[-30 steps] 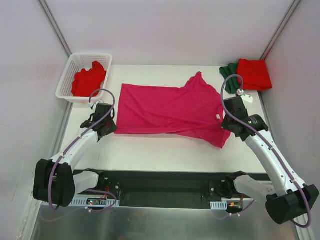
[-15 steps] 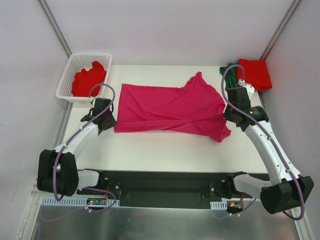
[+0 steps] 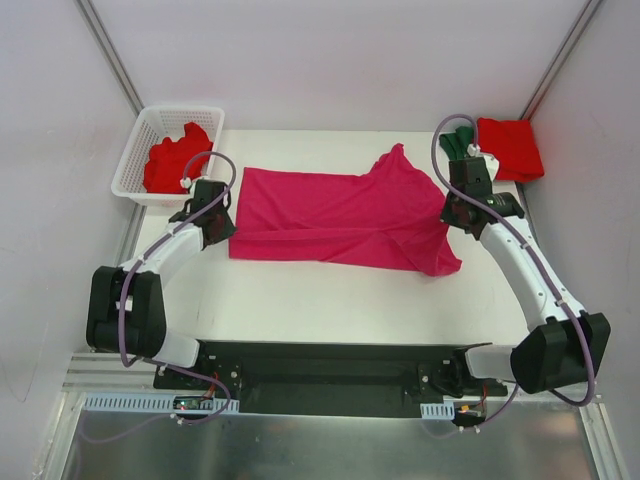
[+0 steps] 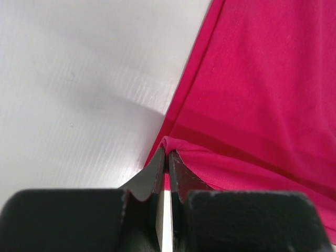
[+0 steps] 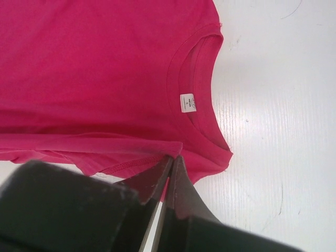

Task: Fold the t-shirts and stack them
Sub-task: Grap the side of the flattened tshirt closest away from the robot with both arms, then fold the flattened tshirt in 1/3 of the way

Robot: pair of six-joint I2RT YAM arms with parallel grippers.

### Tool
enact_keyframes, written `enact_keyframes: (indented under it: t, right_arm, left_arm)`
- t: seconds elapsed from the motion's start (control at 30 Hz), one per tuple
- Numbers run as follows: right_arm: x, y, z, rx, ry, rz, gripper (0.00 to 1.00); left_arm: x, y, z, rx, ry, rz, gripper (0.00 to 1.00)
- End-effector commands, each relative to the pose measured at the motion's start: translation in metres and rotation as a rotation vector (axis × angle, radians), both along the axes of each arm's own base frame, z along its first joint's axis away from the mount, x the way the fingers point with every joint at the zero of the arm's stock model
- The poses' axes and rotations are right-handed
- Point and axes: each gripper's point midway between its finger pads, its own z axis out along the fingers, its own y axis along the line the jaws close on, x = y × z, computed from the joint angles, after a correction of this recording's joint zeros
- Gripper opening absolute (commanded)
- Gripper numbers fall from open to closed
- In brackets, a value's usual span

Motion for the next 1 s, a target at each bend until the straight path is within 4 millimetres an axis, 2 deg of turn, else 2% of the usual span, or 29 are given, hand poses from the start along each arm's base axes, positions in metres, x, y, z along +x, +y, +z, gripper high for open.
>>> enact_keyframes:
  t: [0.0, 0.3, 0.63, 0.97]
  right_arm:
    - [0.023, 0.001, 0.019, 0.004, -0.068, 0.004, 0.01]
    - [0.033, -0.003, 0.013, -0.005, -0.05, -0.016, 0.01]
    - [0.037, -0.013, 0.005, -0.011, -0.031, -0.049, 0.01]
    - [0.05, -0.014, 0.0, -0.005, -0.022, -0.06, 0.01]
  left_arm:
    - [0.024, -0.002, 0.007, -0.001, -0.038, -0.022, 0.0]
    - [0.043, -0.007, 0.001, -0.01, -0.03, -0.04, 0.0]
    - [0.063, -0.011, 0.005, -0.012, -0.04, -0.056, 0.0]
    - [0.071, -0.012, -0.002, -0.008, -0.026, -0.059, 0.0]
